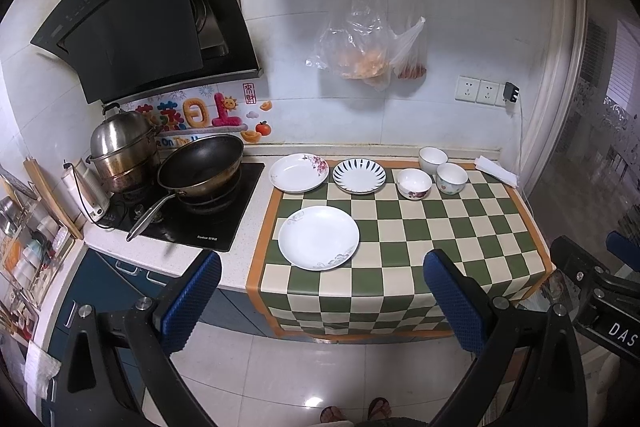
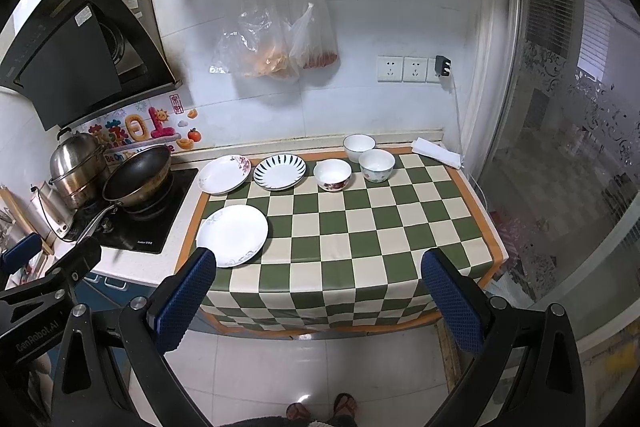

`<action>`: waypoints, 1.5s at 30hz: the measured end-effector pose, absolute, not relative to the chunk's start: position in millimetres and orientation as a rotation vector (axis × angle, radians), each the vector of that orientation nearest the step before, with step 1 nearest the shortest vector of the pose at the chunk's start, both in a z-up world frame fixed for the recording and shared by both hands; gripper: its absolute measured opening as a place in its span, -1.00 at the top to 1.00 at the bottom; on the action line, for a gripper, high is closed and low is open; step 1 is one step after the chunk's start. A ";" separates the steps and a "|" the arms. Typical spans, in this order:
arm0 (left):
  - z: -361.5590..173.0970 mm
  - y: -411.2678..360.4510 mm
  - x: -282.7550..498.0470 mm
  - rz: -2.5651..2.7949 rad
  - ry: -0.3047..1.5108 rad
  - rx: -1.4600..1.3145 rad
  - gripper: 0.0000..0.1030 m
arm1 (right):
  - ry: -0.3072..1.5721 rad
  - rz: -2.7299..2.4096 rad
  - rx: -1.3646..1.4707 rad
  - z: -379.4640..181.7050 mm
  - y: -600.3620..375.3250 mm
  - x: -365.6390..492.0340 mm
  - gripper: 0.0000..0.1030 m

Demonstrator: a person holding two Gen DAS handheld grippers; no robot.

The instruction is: Organize plates and bowls

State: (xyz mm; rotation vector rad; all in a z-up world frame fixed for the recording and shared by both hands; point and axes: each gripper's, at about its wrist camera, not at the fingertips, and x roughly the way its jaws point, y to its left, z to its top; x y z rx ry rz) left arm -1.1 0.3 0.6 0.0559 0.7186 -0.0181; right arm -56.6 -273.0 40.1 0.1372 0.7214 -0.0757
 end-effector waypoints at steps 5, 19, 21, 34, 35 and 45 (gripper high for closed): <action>0.6 0.3 -1.3 -0.019 0.717 0.055 -1.00 | 0.723 -0.075 0.137 40.4 -273.2 -58.3 -1.00; 2.5 1.4 -4.5 -0.018 0.712 0.056 -1.00 | 0.718 -0.075 0.136 40.7 -272.6 -62.3 -1.00; 2.6 1.4 -4.5 -0.018 0.712 0.056 -1.00 | 0.713 -0.073 0.134 41.2 -270.5 -67.8 -1.00; 2.2 3.5 -2.1 -0.016 0.707 0.055 -1.00 | 0.713 -0.073 0.135 42.6 -269.5 -70.1 -1.00; 4.7 1.3 -1.2 -0.015 0.706 0.055 -1.00 | 0.713 -0.073 0.134 42.0 -269.7 -69.8 -1.00; 14.2 -6.8 1.9 -0.015 0.707 0.053 -1.00 | 0.710 -0.071 0.131 44.0 -268.7 -71.9 -1.00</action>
